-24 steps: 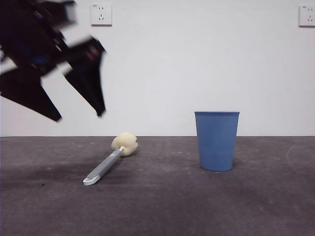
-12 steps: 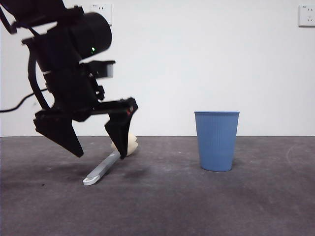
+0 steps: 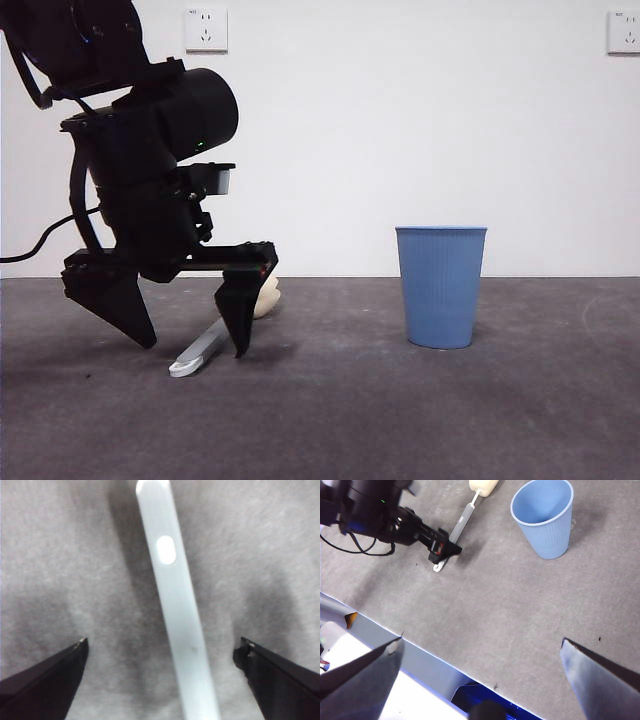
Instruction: Pick up the cup brush,pick up the cup,insert the brush into the cup,clean the cup,put the cup brush back,put the cup back to the fixed position on the table
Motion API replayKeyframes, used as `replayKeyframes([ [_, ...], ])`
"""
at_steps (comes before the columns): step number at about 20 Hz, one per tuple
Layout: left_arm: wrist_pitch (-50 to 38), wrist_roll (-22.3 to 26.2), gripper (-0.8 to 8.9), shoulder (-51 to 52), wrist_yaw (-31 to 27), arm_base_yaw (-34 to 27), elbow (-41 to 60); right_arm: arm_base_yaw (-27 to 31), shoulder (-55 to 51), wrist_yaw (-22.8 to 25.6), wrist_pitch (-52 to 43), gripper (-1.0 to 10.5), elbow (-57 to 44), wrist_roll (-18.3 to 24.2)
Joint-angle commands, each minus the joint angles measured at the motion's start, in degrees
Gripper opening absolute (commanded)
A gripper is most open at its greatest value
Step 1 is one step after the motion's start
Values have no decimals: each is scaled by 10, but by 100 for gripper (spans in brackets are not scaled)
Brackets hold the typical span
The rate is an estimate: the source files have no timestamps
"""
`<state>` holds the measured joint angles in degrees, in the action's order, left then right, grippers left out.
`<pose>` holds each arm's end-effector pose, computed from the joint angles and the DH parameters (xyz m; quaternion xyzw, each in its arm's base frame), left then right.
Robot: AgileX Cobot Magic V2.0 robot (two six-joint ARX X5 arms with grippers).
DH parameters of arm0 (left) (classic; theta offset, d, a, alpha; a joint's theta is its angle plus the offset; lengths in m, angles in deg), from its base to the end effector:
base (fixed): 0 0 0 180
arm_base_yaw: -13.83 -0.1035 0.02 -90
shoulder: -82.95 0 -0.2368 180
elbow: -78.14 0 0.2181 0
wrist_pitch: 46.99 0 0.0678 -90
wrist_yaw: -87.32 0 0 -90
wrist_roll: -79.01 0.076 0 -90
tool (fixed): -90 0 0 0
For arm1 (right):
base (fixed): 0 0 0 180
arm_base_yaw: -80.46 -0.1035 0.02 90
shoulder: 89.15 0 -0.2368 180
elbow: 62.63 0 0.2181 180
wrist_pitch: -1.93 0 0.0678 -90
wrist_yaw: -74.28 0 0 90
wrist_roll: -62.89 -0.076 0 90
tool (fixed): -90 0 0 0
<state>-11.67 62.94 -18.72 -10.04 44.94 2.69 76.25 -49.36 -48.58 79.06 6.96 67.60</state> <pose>0.2891 -0.1631 0.1132 0.0494 0.5030 -0.1076 0.8561 0.1132 0.0497 0.2666 0.0635 0.3766 0.3069 0.8717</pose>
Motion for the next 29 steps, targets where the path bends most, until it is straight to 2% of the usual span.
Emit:
replayKeyframes([
  [1,4,-16,473,-7,-1,6,1,-1,0,-1,-2,657,1,-4],
  [4,6,-19,130,-7,4,10,1,-1,0,-1,-2,639,1,-4],
  [5,7,-19,8,-7,6,12,1,-1,0,0,-2,592,1,-3],
  [9,32,-17,-8,-1,18,10,1,-1,1,0,-2,563,1,-4],
  [11,44,-4,-8,15,18,10,1,-1,7,0,-2,563,1,-18],
  [17,70,34,-8,113,16,3,1,-1,37,-3,-4,563,1,-29],
  [19,96,58,-8,163,17,3,1,-12,58,-8,-31,563,0,-30],
  [22,147,85,-8,246,19,3,1,-40,86,-10,-138,567,-20,-83],
  [23,162,89,-8,272,19,3,1,-53,94,2,-180,567,-36,-107],
  [25,189,100,-8,323,19,3,1,-92,113,55,-249,568,-73,-135],
  [29,234,104,-8,402,19,3,1,-189,149,200,-415,568,-160,-175],
])
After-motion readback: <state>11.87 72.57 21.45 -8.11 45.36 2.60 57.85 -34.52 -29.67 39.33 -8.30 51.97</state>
